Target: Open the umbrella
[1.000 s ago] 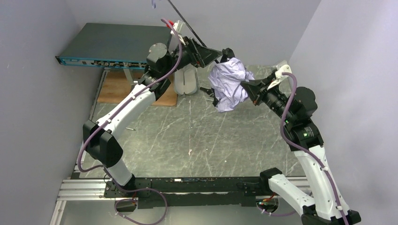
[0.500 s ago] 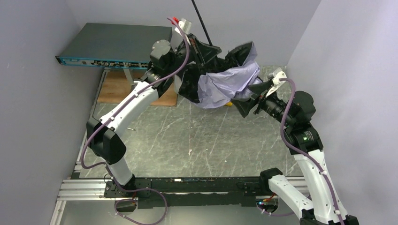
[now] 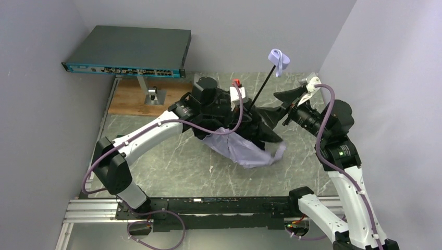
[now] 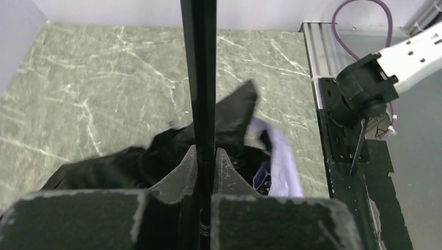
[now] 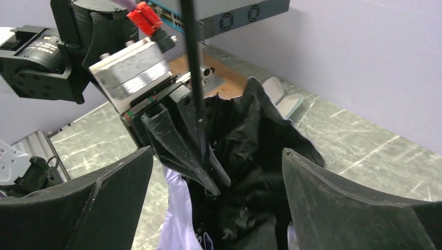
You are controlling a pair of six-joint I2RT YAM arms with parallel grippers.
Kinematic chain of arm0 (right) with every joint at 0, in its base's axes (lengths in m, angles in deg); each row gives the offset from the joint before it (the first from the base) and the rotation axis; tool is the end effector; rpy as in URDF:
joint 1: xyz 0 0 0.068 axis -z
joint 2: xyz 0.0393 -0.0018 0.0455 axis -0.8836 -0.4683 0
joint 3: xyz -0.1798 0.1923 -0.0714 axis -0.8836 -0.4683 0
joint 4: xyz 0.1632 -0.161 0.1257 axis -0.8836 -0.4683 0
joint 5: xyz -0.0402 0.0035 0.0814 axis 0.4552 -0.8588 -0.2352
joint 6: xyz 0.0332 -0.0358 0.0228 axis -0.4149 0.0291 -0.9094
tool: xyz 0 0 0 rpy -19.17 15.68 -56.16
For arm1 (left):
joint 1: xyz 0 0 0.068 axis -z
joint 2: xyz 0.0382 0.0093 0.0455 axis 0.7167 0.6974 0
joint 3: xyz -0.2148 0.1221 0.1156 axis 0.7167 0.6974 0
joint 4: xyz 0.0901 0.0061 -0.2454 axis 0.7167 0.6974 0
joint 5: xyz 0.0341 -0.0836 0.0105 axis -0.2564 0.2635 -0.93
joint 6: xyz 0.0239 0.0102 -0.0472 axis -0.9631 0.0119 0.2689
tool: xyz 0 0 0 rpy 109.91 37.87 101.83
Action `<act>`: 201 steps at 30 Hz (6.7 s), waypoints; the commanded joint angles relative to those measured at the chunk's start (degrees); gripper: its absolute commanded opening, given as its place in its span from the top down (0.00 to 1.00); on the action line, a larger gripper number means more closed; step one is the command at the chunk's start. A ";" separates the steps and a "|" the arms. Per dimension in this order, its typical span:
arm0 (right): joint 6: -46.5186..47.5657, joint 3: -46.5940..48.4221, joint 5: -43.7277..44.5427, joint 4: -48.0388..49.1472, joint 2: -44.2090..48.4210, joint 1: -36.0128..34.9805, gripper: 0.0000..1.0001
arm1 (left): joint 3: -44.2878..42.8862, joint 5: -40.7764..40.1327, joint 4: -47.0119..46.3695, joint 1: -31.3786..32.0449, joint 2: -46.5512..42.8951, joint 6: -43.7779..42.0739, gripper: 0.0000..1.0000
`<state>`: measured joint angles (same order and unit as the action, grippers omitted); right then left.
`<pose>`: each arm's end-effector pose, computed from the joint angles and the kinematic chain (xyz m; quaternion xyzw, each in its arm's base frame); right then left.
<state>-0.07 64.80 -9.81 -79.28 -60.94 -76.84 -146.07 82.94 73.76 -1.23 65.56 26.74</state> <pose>0.1390 0.0553 0.4428 -0.2376 0.6604 0.3061 0.6431 0.2523 -0.2805 0.3688 0.5194 0.5730 -0.4344 0.4617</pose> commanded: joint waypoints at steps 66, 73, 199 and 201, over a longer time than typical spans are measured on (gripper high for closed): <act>-0.23 -12.23 18.15 17.46 -7.20 -12.86 1.00 | 15.34 -2.71 29.06 4.90 -26.47 -42.47 0.07; 1.62 -13.03 16.68 17.04 -6.66 -12.89 1.00 | 10.54 -3.47 16.50 7.75 -11.72 -38.44 0.10; 9.46 -11.99 -13.08 0.93 -27.01 1.64 0.58 | 25.81 -4.08 -7.60 -13.26 -8.03 3.59 0.73; 8.99 -12.60 -11.52 2.63 -28.55 -0.16 0.61 | 25.08 -4.98 -10.28 -12.98 -5.96 6.34 0.74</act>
<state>15.60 52.80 -23.29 -84.90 -87.98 -74.30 -118.62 77.23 70.43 -14.17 56.82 19.12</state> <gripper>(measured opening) 0.412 0.271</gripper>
